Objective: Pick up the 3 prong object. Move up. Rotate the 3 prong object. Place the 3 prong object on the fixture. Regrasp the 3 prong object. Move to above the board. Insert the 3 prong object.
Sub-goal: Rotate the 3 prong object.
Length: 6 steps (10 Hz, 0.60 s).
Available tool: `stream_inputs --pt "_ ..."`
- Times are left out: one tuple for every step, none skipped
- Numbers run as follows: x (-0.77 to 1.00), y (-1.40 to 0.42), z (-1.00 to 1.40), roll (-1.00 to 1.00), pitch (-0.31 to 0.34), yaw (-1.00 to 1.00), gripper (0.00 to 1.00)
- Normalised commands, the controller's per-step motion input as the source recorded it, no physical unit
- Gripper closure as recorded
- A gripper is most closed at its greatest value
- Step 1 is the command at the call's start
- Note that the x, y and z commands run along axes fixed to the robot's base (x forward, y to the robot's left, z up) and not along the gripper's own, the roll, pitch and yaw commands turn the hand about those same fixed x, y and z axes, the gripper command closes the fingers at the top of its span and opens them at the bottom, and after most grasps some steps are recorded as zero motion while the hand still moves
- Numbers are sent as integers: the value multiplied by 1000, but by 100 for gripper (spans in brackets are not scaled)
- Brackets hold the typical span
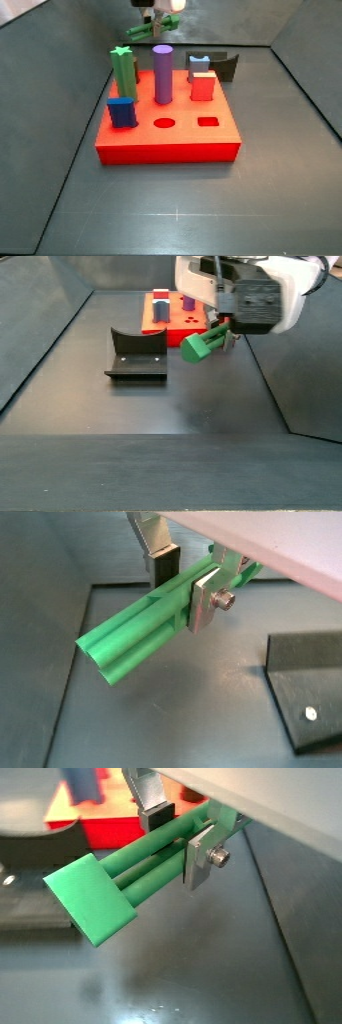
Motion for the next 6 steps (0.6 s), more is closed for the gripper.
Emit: stream_inputs --pt "34 23 -35 -2 -3 -1000 100" --pt "34 23 -35 -2 -3 -1000 100" --pt "34 23 -35 -2 -3 -1000 100" --pt "34 23 -35 -2 -3 -1000 100" --pt "34 23 -35 -2 -3 -1000 100" --pt "34 23 -35 -2 -4 -1000 100"
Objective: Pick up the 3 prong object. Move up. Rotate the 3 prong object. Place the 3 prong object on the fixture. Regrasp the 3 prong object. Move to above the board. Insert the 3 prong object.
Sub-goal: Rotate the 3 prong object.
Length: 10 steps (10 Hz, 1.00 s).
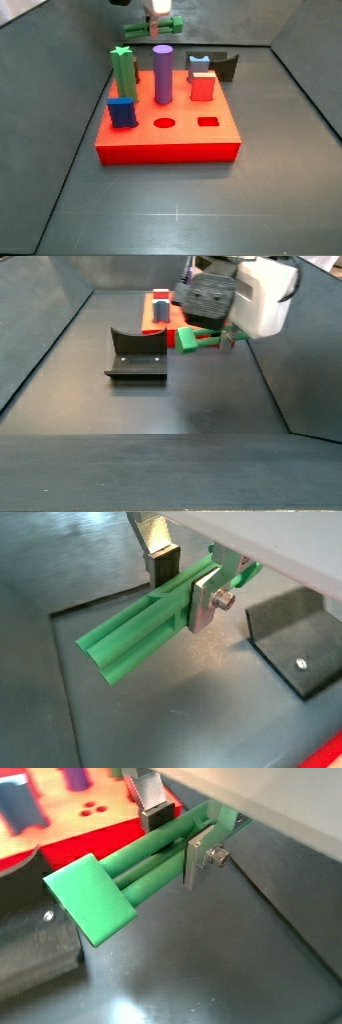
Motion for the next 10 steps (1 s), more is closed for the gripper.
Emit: stream_inputs --pt "33 23 -35 -2 -4 -1000 100" --pt "33 23 -35 -2 -4 -1000 100" --pt "33 23 -35 -2 -4 -1000 100" --pt "33 23 -35 -2 -4 -1000 100" --pt "33 23 -35 -2 -4 -1000 100" --pt "33 23 -35 -2 -4 -1000 100" --pt "33 23 -36 -2 -5 -1000 100" --pt "32 23 -36 -2 -5 -1000 100" --pt "32 23 -36 -3 -5 -1000 100" --pt "32 23 -36 -3 -5 -1000 100"
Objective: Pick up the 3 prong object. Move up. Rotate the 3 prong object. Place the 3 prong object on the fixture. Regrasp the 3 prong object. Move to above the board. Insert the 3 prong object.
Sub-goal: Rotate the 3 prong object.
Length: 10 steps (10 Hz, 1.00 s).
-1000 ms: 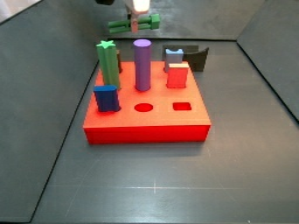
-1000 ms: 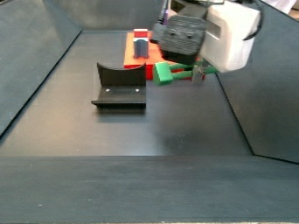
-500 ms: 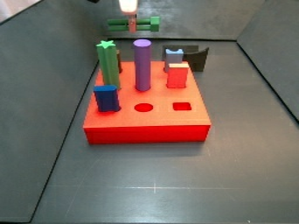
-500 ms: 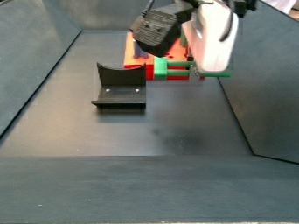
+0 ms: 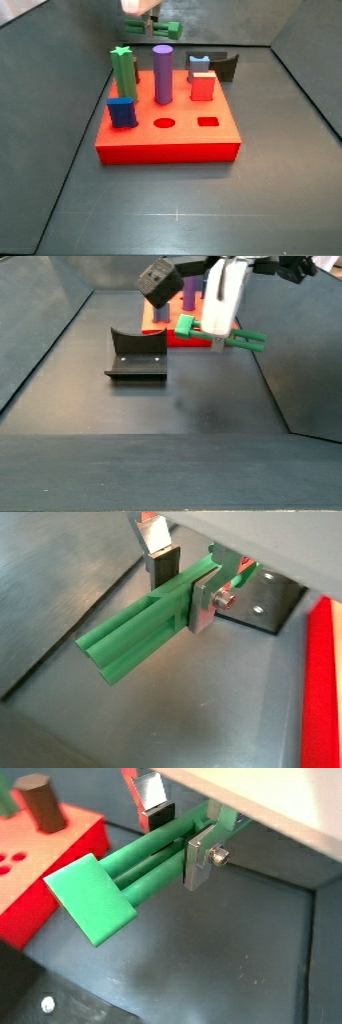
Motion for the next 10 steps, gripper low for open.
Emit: stream_inputs --pt "32 23 -36 -3 -5 -1000 100" --pt "32 23 -36 -3 -6 -1000 100" --pt "31 23 -36 -3 -6 -1000 100" --pt "31 23 -36 -4 -6 -1000 100" --pt "31 23 -36 -4 -7 -1000 100" --pt "31 23 -36 -4 -7 -1000 100" --pt "31 23 -36 -5 -8 -1000 100" --pt "30 23 -36 -5 -9 -1000 100" --pt "30 23 -36 -5 -9 -1000 100" --pt "30 22 -36 -6 -10 -1000 100"
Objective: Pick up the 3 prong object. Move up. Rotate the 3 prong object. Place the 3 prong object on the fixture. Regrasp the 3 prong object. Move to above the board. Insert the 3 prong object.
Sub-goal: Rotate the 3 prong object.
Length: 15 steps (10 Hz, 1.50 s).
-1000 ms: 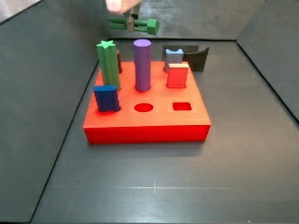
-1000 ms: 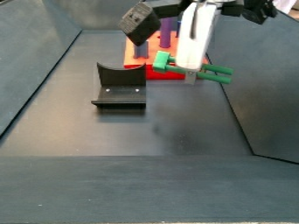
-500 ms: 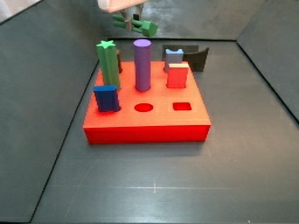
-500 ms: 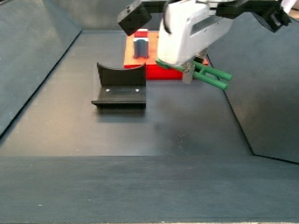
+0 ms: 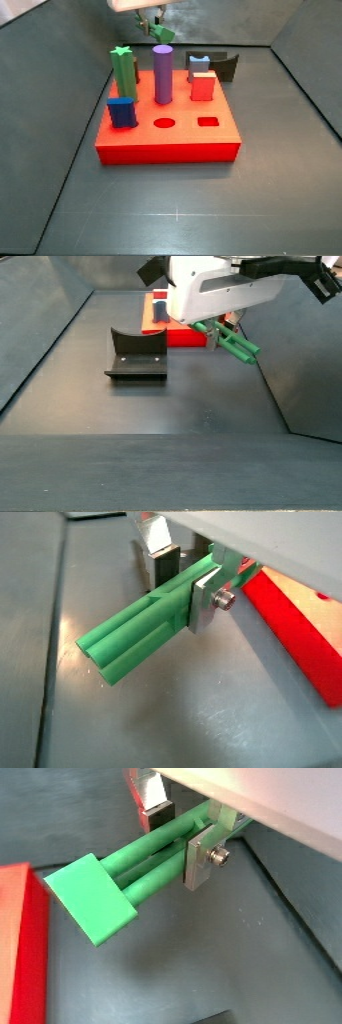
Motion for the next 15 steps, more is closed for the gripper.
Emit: stream_inputs --pt "29 23 -37 -7 -12 -1000 100" --pt "29 22 -37 -8 -12 -1000 100" --pt "29 22 -37 -10 -15 -1000 100" --pt "29 23 -37 -11 -17 -1000 100" --pt "28 23 -37 -15 -22 -1000 100" --pt "28 22 -37 -15 -22 -864 100" --pt "27 22 -37 -15 -21 -544 100" --pt "27 22 -37 -15 -21 -361 100" --pt "26 22 -37 -16 -20 -210 100" --pt "0 0 -1000 0 0 0 100" --pt "9 3 -1000 4 -12 31 100" --pt "13 6 -1000 8 -17 31 100" --pt "18 10 -1000 15 -11 26 100" --pt "27 14 -1000 20 -7 20 100" --pt "36 17 -850 27 1 13 100"
